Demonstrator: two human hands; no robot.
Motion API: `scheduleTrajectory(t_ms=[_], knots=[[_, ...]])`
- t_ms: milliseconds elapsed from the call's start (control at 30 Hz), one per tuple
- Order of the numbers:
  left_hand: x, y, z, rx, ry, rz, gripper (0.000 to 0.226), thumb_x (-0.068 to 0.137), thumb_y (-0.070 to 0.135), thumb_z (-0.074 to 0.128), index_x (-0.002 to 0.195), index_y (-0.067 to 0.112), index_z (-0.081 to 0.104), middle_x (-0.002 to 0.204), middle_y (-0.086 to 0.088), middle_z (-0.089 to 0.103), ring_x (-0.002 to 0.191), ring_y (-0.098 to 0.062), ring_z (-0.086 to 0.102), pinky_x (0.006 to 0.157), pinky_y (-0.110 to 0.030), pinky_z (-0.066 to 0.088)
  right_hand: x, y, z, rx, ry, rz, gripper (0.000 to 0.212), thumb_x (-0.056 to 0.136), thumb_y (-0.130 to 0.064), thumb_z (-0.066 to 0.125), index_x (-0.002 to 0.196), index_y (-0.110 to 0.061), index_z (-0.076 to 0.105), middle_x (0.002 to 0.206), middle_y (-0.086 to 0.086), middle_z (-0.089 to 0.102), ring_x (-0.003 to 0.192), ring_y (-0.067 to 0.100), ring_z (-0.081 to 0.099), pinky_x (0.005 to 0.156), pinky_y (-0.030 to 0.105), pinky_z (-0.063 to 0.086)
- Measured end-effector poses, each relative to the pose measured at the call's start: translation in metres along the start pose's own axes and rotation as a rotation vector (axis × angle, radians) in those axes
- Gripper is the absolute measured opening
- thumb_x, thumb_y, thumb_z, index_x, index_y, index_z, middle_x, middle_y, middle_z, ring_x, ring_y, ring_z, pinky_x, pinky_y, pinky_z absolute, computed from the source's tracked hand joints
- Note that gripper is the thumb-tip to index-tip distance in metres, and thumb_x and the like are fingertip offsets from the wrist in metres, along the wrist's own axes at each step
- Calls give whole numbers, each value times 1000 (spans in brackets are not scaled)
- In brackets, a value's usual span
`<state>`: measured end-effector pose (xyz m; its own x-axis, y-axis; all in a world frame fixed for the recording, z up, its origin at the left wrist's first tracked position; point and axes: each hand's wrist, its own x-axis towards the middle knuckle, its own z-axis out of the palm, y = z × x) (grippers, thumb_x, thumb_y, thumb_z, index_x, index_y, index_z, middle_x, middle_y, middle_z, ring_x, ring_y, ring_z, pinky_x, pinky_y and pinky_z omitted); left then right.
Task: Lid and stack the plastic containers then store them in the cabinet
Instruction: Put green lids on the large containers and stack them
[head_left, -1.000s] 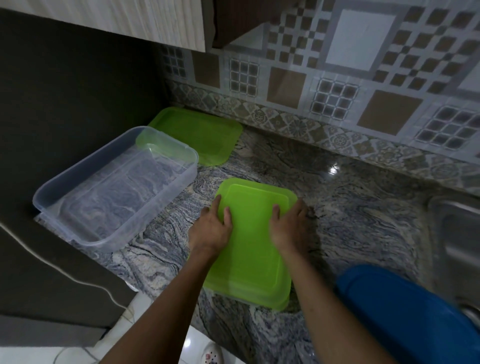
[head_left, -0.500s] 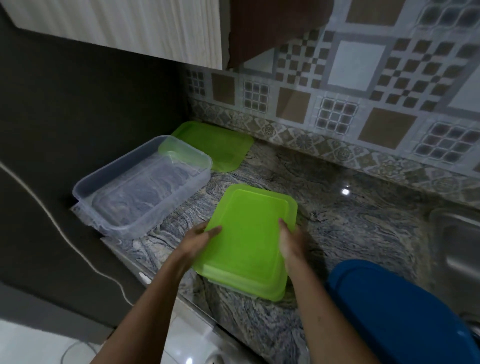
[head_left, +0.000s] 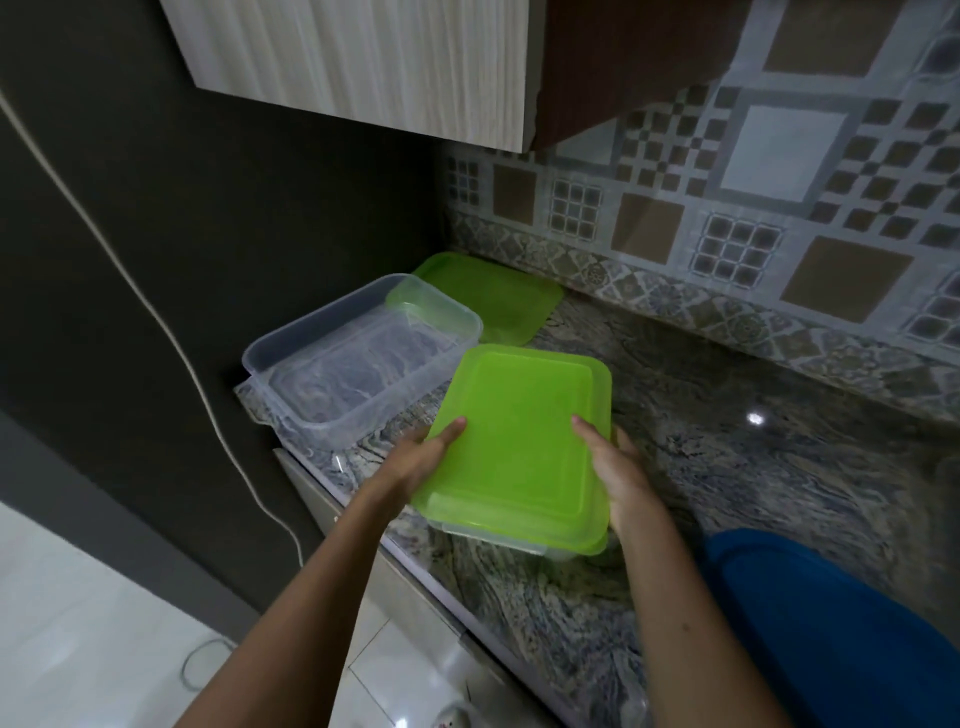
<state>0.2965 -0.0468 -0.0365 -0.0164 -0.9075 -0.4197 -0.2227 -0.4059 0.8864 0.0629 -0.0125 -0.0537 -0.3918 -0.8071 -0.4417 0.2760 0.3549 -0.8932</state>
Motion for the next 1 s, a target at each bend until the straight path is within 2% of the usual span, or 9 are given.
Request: scheduleTrajectory(t_ms=[67,300,500,533,633,700,800,900,1000], knots=[[-3,-3,1,-25,-15,-34,40,77,51,73,100,19,70,104,-7,74,91,-23,72,90,-42,56,0,-4,1,-32,1,-13,52,72,-41,81,117,-20,66,102,6,73,90,28,71,83,52,58],[7,-16,7,-86,-25,-62,48,75,43,77,104,5,69,104,-15,73,88,-27,73,87,-47,57,-5,18,1,-105,-29,14,48,82,-35,74,124,-17,62,115,8,70,99,27,68,91,50,54],[14,-18,18,104,125,22,57,87,41,67,121,-4,62,119,-20,66,108,-30,65,90,-32,49,-17,40,9,-286,107,-104,57,93,-36,60,140,-7,45,137,11,55,123,30,55,101,38,46],[13,-18,18,149,131,44,57,89,40,64,123,-5,60,122,-21,64,111,-31,63,90,-32,48,-19,41,11,-315,116,-121,60,94,-39,59,141,-6,44,139,13,54,125,30,53,101,36,45],[12,-23,18,258,143,131,57,91,39,60,125,-6,58,127,-23,62,115,-32,61,92,-32,46,-21,50,15,-483,192,-145,88,84,-69,49,142,-4,42,147,19,44,137,33,39,110,39,36],[12,-27,17,281,130,178,53,92,37,60,125,-4,59,125,-22,63,113,-30,62,90,-28,46,-22,53,17,-619,262,-179,79,91,-59,47,146,-4,36,153,20,32,143,34,26,116,41,26],[12,-25,17,254,122,218,50,92,32,62,130,0,56,130,-19,61,116,-29,60,93,-30,46,-24,51,19,-639,285,-260,70,98,-41,47,152,-5,23,156,21,26,145,34,23,114,38,22],[10,-21,16,311,135,294,49,93,25,61,136,4,52,134,-19,57,120,-29,56,93,-27,44,-26,51,24,-723,279,-307,67,100,-37,45,154,-6,19,156,22,23,143,36,25,113,36,24],[11,-21,14,356,135,340,43,93,21,61,133,7,56,132,-17,59,120,-27,57,90,-19,40,-20,46,26,-942,264,-323,66,101,-40,40,155,-11,17,159,19,15,146,36,17,116,40,19]])
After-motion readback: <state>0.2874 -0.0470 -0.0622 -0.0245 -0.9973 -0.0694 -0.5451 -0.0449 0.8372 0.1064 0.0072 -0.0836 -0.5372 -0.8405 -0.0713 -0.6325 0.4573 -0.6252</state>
